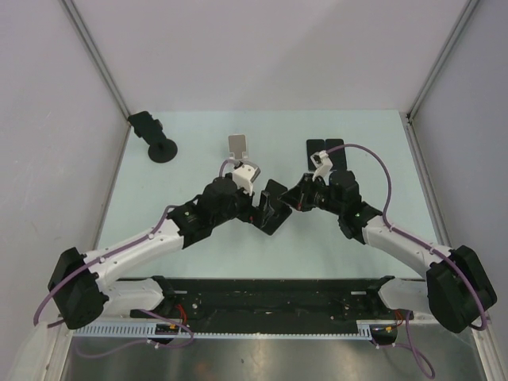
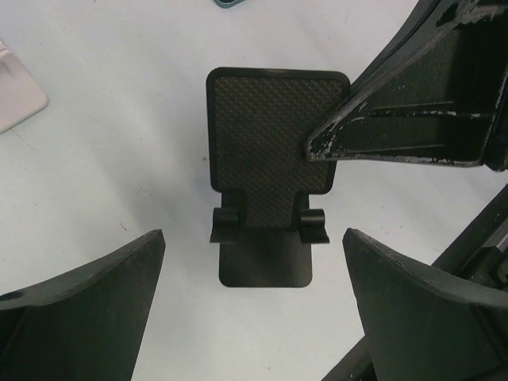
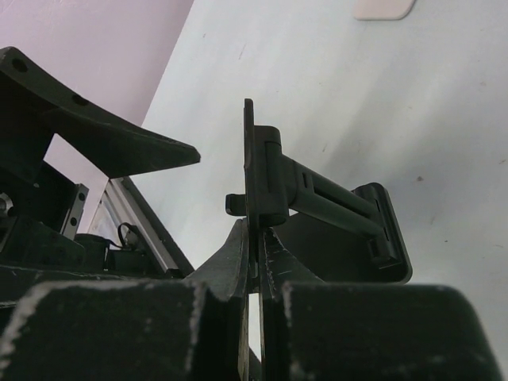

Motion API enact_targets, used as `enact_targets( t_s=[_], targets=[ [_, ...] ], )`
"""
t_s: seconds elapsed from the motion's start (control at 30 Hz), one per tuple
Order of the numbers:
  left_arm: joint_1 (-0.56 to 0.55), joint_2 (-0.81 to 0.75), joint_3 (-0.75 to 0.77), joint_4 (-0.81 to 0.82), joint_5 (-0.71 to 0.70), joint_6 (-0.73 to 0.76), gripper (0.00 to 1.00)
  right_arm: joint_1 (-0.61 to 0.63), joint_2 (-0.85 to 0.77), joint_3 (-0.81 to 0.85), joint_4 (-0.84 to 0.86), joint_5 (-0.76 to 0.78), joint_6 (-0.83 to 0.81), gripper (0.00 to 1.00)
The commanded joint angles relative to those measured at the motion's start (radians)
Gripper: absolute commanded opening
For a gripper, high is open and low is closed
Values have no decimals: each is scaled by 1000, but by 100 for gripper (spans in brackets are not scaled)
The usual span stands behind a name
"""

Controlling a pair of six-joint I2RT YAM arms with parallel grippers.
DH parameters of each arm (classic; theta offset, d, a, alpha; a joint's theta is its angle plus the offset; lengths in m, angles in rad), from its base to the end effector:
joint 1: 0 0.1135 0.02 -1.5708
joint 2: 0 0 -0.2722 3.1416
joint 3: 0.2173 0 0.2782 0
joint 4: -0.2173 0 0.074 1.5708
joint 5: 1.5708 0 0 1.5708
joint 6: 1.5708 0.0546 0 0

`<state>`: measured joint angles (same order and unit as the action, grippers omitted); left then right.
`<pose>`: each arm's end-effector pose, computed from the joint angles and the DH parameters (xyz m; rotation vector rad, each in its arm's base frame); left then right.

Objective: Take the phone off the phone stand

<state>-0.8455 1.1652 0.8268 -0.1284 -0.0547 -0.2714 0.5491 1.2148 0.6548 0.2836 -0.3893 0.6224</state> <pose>0.2036 -0.2252 0.2722 0.5601 2.0222 -0.6360 0.2510 0.1779 0.2412 -0.2215 1.9825 1.1485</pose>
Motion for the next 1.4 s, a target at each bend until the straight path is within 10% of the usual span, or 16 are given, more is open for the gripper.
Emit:
enact_targets(
  t_s=[0.0, 0.7, 1.07, 1.17, 1.37],
  targets=[
    [-21, 14, 41, 26, -50, -43, 100, 43, -24, 60, 51, 67, 17, 0],
    [-43, 102, 72, 26, -116, -57, 96, 126, -6, 65, 80, 92, 65, 0],
    [-43, 117, 77, 27, -111, -74, 52, 121, -1, 66, 95, 63, 63, 0],
    [-43, 114, 78, 27, -132, -75, 31, 112, -6, 69, 86, 56, 59, 9],
    [-43, 99, 83, 26, -221, -72, 2, 87, -41, 112, -12, 98, 2, 72]
  ],
)
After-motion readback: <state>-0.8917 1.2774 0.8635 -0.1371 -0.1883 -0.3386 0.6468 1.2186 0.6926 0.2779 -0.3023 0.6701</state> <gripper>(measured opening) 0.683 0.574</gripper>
